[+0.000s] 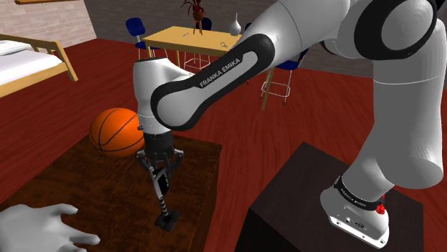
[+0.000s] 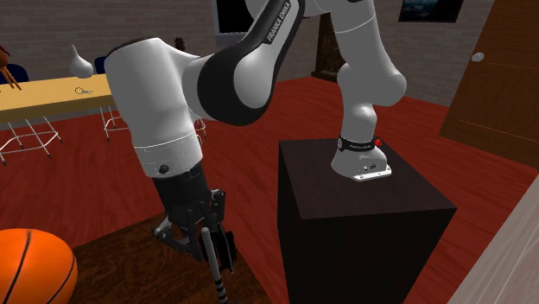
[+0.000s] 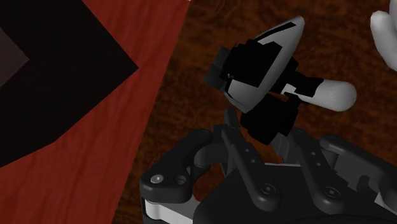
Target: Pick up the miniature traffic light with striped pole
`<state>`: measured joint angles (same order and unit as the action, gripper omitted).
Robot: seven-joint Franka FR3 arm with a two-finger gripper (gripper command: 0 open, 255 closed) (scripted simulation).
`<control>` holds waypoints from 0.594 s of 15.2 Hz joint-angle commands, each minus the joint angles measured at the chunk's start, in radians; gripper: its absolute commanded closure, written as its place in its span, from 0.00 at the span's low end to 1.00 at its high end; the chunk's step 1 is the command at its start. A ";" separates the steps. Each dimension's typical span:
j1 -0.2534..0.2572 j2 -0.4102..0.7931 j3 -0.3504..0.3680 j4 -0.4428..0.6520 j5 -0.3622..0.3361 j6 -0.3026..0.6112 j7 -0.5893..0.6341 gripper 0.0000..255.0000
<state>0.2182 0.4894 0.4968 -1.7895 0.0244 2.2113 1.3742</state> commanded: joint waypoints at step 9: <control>-0.015 -0.070 0.018 0.044 0.027 -0.108 0.003 1.00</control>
<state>0.2037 0.4236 0.5137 -1.7543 0.0495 2.1155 1.3767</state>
